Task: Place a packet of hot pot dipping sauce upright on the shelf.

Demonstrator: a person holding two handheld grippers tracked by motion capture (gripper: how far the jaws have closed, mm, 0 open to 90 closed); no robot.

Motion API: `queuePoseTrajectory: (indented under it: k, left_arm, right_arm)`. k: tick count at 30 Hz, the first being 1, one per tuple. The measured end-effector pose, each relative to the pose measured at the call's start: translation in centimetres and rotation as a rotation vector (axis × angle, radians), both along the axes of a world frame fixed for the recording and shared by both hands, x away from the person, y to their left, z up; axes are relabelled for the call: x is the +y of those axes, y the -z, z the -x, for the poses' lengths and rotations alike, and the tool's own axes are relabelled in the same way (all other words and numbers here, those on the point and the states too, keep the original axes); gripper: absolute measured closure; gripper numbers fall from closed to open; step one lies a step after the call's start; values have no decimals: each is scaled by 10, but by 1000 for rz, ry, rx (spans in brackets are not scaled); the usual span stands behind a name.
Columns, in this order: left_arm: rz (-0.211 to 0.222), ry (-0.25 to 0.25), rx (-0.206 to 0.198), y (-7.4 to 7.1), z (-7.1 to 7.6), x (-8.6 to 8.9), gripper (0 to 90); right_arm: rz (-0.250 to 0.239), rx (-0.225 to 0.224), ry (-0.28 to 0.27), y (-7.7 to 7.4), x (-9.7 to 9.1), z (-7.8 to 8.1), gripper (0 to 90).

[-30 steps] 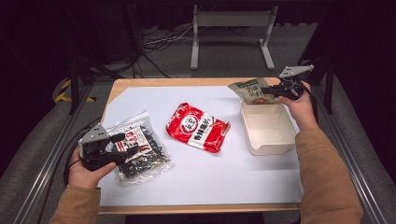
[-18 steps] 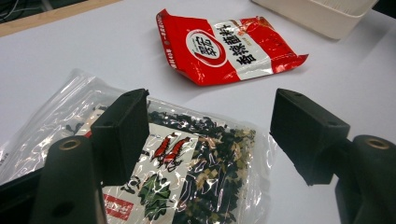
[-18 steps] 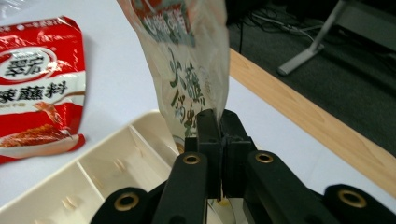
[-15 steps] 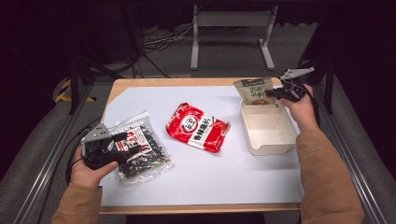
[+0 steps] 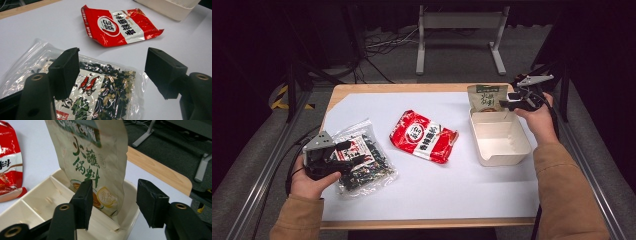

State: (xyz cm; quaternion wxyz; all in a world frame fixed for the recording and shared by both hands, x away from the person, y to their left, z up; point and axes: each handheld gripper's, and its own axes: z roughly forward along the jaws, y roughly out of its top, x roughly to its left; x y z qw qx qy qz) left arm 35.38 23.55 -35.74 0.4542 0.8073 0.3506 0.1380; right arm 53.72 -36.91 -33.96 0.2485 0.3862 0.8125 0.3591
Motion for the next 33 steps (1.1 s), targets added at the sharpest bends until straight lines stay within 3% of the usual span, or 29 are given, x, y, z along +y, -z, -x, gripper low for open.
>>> queuePoseTrajectory:
  k: [3,12,19,28,33]
  left_arm:
    - [-2,9,0,-1,-2,-2,284]
    - [-8,18,-3,-2,-11,-8,287]
    - [-21,33,12,-3,-20,-16,282]
    - [-45,42,4,-4,-31,-26,280]
    - [-47,43,19,-3,-36,-30,274]
  right_arm:
    - [-22,-16,9,-4,1,4,437]
    - [-2,-51,38,-15,2,20,417]
    - [-18,-50,15,-23,6,35,401]
    - [-51,-63,-6,-33,12,62,399]
    - [-107,-55,-20,-36,15,78,398]
